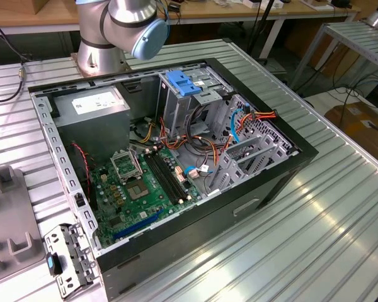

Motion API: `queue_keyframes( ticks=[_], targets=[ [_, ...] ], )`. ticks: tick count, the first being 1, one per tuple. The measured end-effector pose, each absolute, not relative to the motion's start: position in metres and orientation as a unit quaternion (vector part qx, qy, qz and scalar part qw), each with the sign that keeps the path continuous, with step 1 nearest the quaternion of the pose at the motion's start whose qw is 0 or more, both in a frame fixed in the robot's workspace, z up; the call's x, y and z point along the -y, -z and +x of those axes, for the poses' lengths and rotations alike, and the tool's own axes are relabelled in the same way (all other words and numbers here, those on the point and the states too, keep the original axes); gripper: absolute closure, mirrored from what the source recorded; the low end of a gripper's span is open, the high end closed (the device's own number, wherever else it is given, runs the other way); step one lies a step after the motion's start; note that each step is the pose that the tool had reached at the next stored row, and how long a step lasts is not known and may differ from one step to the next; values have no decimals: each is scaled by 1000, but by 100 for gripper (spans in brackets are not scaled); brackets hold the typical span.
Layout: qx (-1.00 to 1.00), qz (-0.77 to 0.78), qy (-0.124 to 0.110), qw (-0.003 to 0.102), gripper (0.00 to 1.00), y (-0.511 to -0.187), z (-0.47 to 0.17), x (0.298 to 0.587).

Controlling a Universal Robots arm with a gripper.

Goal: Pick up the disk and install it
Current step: 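Pick up the disk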

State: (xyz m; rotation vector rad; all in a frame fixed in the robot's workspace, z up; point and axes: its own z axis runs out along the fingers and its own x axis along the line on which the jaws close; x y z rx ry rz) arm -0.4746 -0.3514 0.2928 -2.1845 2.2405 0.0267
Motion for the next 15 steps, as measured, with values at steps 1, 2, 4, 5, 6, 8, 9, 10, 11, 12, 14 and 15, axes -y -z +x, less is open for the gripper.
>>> queue_keyframes(
  ticks=[1, 2, 4, 5, 6, 8, 9, 10, 11, 12, 14, 15],
  targets=[
    [-716, -698, -9, 6, 47, -293, -475, 351],
    [-716, -698, -9, 6, 47, -293, -475, 351],
    [-716, -698, -8, 6, 47, -293, -475, 351],
    [-716, -698, -9, 6, 47, -294, -475, 351],
    [-716, -698, -8, 6, 47, -294, -475, 351],
    [-716, -698, -8, 6, 47, -295, -475, 351],
    [-716, -698, -9, 6, 47, -295, -475, 351],
    [-716, -698, -9, 6, 47, -295, -475, 351],
    [-716, -698, -9, 6, 47, -295, -475, 351],
    [-716, -698, -9, 6, 47, -295, -475, 351],
    [-716, -698, -9, 6, 47, -295, -475, 351],
    [-716, -698, -9, 6, 47, -295, -475, 351]
  ],
)
